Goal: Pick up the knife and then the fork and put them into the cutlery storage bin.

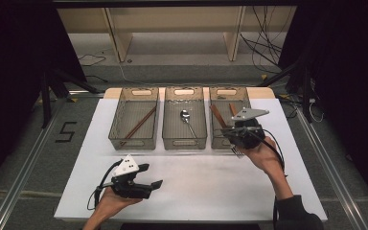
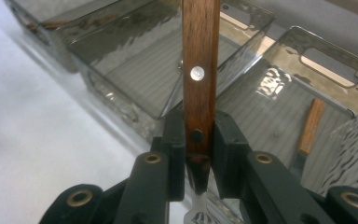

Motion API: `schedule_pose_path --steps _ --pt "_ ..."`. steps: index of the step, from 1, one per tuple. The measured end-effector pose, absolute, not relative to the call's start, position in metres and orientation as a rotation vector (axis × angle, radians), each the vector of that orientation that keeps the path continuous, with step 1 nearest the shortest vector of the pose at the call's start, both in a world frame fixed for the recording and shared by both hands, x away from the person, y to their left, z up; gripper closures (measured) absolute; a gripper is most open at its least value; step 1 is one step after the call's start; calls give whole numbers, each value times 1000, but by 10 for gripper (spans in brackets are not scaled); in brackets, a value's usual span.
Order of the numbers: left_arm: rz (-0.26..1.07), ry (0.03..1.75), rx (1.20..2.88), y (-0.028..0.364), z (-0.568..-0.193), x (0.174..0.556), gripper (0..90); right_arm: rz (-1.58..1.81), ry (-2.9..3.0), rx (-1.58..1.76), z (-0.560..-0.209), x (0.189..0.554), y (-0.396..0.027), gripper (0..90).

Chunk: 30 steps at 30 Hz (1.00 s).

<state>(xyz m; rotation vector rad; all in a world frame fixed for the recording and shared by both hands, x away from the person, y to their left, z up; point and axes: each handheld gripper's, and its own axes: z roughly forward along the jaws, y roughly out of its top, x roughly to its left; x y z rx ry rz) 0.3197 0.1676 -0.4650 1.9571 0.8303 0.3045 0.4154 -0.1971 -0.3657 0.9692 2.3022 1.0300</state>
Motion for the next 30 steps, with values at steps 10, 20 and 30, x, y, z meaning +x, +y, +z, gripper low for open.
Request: schedule_pose_path --steps 10,20,30 --pt "299 848 1920 175 -471 319 200 1009 2287 1079 -348 445 -204 775" --pt "317 866 1929 178 -474 318 193 993 2268 1139 -340 479 -206 775" --pt "326 867 1923 180 -476 318 193 975 2219 1192 -347 504 -211 775"
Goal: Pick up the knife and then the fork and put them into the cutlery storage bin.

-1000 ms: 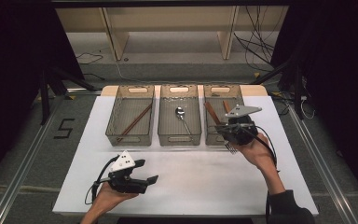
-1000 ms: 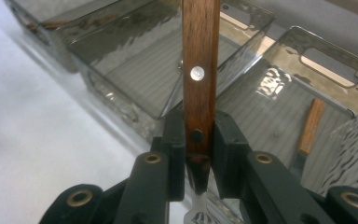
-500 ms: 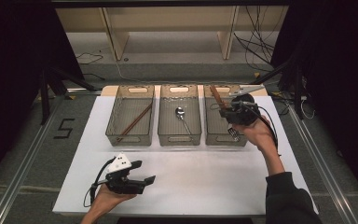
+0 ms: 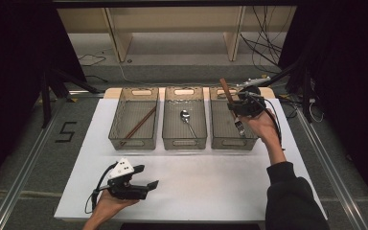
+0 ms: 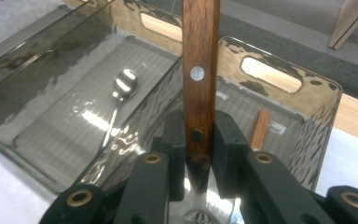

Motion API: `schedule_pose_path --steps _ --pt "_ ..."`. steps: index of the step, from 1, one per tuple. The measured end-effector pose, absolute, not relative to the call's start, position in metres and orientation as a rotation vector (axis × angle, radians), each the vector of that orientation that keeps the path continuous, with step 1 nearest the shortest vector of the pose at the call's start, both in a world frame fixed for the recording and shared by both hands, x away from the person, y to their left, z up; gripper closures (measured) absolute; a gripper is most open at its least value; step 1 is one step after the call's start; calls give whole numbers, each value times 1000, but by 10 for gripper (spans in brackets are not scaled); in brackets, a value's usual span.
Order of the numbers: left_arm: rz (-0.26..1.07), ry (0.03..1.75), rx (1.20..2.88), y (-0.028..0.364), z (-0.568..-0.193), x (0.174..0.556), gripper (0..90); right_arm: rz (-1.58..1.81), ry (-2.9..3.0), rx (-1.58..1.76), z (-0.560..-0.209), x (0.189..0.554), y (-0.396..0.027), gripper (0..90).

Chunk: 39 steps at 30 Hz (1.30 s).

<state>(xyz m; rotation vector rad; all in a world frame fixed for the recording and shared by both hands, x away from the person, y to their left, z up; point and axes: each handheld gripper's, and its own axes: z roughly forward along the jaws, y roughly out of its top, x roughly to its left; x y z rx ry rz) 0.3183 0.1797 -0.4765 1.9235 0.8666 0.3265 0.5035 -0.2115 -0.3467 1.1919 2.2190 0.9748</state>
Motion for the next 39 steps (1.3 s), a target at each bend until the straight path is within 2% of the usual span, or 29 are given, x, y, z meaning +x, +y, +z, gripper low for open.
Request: schedule_pose_path --steps 15,39 --pt "327 873 1913 182 -478 319 193 900 2219 1262 -367 522 -223 774" --pt "329 874 1927 180 -478 319 194 822 2249 1349 -399 524 -230 759"
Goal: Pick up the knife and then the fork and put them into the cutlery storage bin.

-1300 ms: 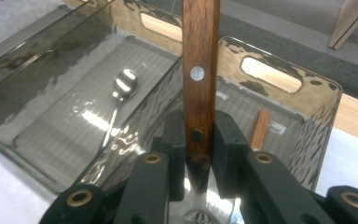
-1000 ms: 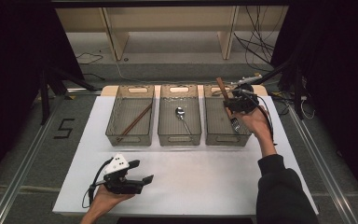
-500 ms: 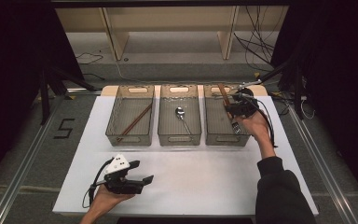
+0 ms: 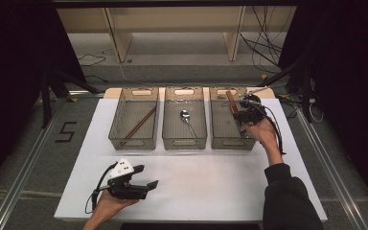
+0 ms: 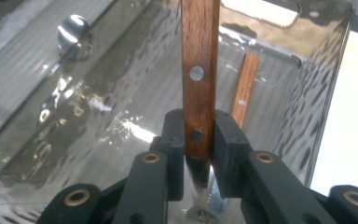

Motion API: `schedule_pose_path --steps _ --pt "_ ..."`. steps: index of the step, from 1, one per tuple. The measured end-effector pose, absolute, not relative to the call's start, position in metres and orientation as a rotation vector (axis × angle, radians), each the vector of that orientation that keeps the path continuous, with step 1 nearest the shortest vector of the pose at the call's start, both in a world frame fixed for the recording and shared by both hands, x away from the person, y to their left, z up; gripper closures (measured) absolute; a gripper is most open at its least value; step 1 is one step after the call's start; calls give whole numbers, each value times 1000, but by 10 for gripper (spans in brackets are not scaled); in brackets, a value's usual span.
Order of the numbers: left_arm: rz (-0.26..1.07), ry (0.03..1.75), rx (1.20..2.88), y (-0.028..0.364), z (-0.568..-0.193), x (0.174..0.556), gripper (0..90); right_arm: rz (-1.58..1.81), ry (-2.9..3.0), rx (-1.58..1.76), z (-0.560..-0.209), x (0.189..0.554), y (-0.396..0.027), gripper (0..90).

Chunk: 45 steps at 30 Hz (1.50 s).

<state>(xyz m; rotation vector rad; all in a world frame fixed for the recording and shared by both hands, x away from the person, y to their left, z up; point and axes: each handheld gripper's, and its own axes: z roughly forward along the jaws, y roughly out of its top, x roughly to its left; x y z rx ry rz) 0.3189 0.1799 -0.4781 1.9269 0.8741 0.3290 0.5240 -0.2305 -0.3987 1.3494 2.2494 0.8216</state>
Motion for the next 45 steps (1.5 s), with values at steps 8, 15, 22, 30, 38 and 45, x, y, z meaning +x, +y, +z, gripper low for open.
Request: schedule_pose_path --steps 8,15,22,30,38,45 --pt "327 879 1926 180 -479 319 194 824 2246 1335 -394 519 -231 658" --pt "331 878 1923 181 -479 320 194 910 2252 1300 -393 504 -231 551" --pt "294 889 1883 183 -477 320 194 1027 2251 1297 -393 482 -232 453" --pt "298 894 1883 184 -477 320 194 1193 2252 1213 -391 444 -224 377" --pt "293 894 1877 184 -477 320 194 1259 2272 1141 -404 414 -214 344" --pt "289 900 1872 184 -477 321 194 1323 2272 1108 -412 396 -212 327"
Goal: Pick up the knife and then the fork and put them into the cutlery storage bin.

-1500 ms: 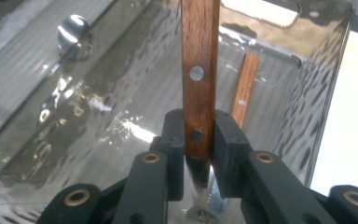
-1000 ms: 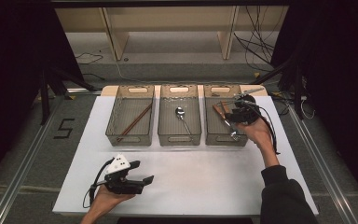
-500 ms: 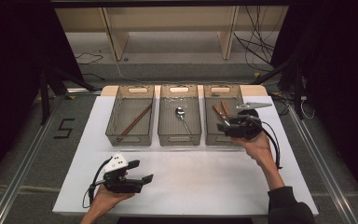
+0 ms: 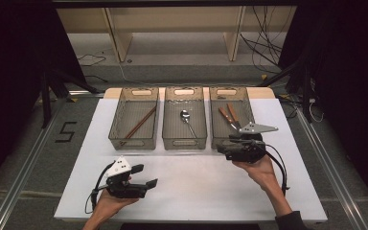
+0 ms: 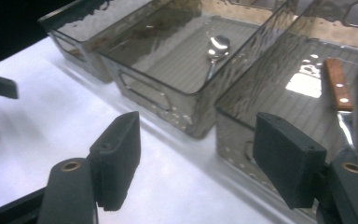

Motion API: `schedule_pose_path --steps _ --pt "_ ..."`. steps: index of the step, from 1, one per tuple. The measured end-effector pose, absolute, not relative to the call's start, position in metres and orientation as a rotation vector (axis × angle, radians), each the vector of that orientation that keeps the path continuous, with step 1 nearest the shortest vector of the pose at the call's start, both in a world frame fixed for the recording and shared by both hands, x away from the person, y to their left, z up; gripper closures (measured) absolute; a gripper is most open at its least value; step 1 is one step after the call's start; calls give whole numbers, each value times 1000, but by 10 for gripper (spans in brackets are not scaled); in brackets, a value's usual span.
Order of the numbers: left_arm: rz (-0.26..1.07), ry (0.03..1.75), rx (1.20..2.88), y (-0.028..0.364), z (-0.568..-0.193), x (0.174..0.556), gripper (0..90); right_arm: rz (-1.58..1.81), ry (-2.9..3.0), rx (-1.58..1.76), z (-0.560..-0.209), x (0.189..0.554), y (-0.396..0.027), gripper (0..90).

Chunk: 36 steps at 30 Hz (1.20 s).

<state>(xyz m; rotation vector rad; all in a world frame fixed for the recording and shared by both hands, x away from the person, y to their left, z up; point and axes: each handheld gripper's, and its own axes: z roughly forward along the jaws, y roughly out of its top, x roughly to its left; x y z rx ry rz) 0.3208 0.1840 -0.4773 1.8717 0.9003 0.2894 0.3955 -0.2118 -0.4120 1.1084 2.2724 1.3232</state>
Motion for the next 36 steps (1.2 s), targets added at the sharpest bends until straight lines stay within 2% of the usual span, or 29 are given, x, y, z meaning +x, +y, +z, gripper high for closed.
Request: schedule_pose_path --steps 24,36 --pt "293 893 1866 185 -476 320 194 1451 2281 1014 -441 337 -216 283" --pt "290 885 1866 185 -477 318 194 1446 2264 1035 -457 325 -221 255"
